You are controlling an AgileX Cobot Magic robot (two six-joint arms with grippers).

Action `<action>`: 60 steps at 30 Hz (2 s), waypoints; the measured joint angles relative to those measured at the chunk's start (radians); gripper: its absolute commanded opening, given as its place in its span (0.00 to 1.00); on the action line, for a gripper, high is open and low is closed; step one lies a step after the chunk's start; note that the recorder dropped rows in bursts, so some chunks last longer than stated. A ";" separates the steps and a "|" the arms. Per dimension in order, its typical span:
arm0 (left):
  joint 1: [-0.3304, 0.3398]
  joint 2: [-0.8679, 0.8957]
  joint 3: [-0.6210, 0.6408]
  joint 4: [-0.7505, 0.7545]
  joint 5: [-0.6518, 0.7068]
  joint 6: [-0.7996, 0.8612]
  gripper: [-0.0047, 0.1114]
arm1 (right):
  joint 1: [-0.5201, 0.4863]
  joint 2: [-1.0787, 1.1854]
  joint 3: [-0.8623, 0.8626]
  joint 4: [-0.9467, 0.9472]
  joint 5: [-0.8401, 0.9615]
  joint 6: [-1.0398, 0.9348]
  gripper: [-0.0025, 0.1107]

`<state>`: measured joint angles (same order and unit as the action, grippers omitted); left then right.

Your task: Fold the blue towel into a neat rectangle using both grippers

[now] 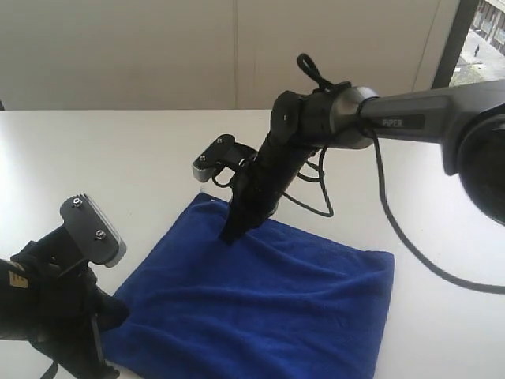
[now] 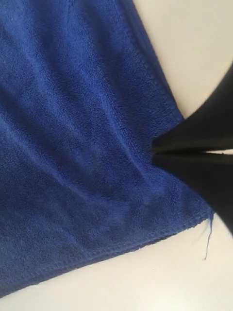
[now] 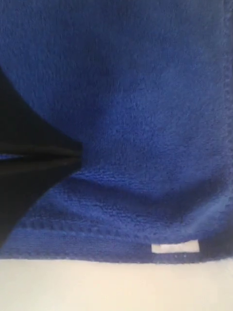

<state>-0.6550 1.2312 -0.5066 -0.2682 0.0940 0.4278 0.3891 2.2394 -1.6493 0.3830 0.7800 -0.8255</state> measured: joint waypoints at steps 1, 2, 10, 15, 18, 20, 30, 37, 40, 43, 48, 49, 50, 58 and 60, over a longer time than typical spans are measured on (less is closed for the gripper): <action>0.000 0.000 0.000 0.000 0.000 0.000 0.04 | 0.000 0.014 -0.011 -0.003 0.004 -0.001 0.02; 0.000 0.000 0.000 0.000 -0.001 0.000 0.04 | 0.000 0.022 -0.024 -0.003 0.006 -0.001 0.02; 0.000 0.000 0.000 0.000 -0.010 0.000 0.04 | -0.041 0.067 -0.095 -0.084 -0.021 0.072 0.02; 0.000 0.000 0.000 0.000 -0.017 0.000 0.04 | -0.092 0.076 -0.108 -0.144 -0.051 0.177 0.02; 0.000 0.000 0.000 0.000 -0.023 0.000 0.04 | -0.124 0.078 -0.110 -0.201 -0.055 0.247 0.02; 0.000 0.000 0.000 0.000 -0.023 0.000 0.04 | -0.143 0.078 -0.110 -0.253 -0.053 0.303 0.02; 0.000 0.000 0.000 0.000 -0.026 0.000 0.04 | -0.209 0.074 -0.117 -0.595 0.115 0.685 0.02; 0.000 0.000 0.000 0.000 -0.026 0.000 0.04 | -0.209 0.059 -0.105 -0.764 0.219 0.790 0.02; 0.000 0.000 0.000 0.000 -0.026 0.000 0.04 | -0.207 0.005 -0.093 -0.732 0.204 0.788 0.02; 0.000 0.000 0.000 0.000 -0.026 0.000 0.04 | -0.191 -0.096 -0.093 -0.644 0.206 0.729 0.02; 0.000 0.000 0.000 0.000 -0.026 -0.001 0.04 | -0.152 -0.215 -0.039 -0.440 0.230 0.585 0.02; 0.000 0.000 0.000 0.000 -0.026 -0.001 0.04 | -0.139 -0.228 -0.009 -0.415 0.228 0.567 0.02; 0.000 0.000 0.000 0.000 -0.026 -0.003 0.04 | -0.127 -0.238 0.020 -0.403 0.227 0.555 0.02; 0.000 0.000 0.000 0.000 -0.026 -0.009 0.04 | 0.026 -0.276 0.324 -0.312 0.076 0.526 0.02; 0.000 0.000 0.000 0.000 -0.026 -0.011 0.04 | 0.061 -0.278 0.366 -0.306 0.041 0.526 0.02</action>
<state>-0.6550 1.2312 -0.5066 -0.2682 0.0682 0.4165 0.4497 1.9615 -1.2835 0.0774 0.8205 -0.2991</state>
